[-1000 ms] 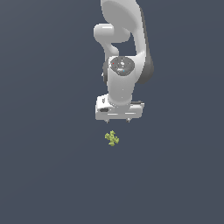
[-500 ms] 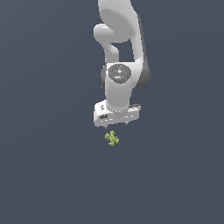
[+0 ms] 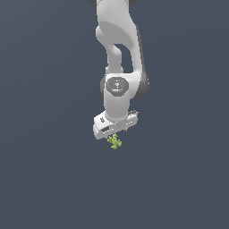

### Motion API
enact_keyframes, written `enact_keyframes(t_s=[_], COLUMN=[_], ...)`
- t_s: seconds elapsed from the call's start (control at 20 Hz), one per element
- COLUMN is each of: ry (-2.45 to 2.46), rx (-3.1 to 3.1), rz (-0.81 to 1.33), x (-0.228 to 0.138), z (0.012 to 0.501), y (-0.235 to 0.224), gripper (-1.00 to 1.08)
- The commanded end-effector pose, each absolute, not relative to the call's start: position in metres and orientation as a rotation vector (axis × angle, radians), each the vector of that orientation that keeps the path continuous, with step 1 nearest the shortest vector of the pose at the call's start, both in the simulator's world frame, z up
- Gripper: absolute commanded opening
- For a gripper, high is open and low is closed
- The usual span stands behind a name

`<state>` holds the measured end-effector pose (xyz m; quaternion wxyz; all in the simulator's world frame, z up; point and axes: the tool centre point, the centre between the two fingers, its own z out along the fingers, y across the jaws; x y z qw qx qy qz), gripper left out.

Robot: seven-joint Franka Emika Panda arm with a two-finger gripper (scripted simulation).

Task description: Pick up the object and move it to a goal position.

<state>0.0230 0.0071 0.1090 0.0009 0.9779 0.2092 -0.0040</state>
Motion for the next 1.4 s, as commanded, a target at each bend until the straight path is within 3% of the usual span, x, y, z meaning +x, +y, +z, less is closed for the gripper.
enact_keyframes(t_s=[0.0, 0.75, 1.35], ry=[0.723, 0.836, 0.842], rx=[3.056, 3.028, 3.027], rz=[-0.008, -0.001, 0.000], x=[0.026, 0.030, 0.030], z=[0.103, 0.089, 0.043], y=[0.005, 0.000, 0.000], gripper=[1.00, 1.00, 1.00])
